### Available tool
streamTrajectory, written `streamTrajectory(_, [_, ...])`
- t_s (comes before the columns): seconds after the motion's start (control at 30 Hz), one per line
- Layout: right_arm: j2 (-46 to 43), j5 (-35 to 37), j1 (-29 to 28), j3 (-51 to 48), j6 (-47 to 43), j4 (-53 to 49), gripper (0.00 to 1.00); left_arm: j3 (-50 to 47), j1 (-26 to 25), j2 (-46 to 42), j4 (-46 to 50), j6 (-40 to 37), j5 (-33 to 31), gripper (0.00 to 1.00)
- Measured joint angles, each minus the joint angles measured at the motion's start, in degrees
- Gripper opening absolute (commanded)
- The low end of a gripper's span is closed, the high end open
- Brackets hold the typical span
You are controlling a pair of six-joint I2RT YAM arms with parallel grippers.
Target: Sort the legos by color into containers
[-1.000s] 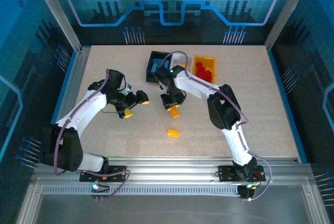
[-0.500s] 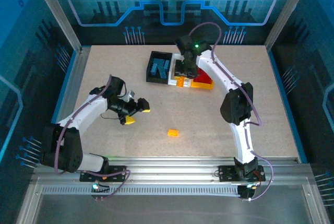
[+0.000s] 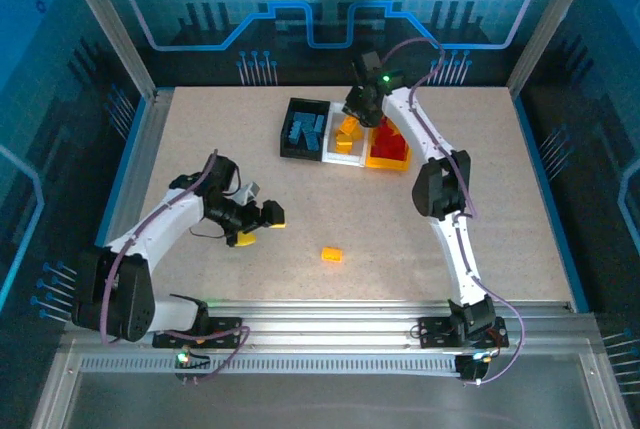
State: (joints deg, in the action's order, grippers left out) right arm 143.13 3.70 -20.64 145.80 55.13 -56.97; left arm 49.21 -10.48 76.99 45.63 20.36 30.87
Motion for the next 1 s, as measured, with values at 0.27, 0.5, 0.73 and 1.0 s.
streamTrajectory(0.27, [4.8, -1.2, 2.5, 0.5, 4.5, 9.2, 0.36, 0.1, -0.2, 1.7, 0.8, -1.1, -1.3, 0.99])
streamTrajectory(0.5, [8.9, -3.2, 2.6, 4.7, 8.0, 15.8, 0.53, 0.5, -0.2, 2.1, 2.4, -1.3, -2.9, 0.99])
streamTrajectory(0.73, [9.0, -4.2, 2.4, 4.8, 7.7, 16.3, 0.55, 2.6, -0.2, 2.1, 3.4, -1.2, -4.1, 0.99])
streamTrajectory(1.0, [2.5, -5.5, -0.1, 1.6, 2.2, 9.5, 0.57, 2.4, -0.2, 2.1, 0.6, -1.3, -3.5, 0.99])
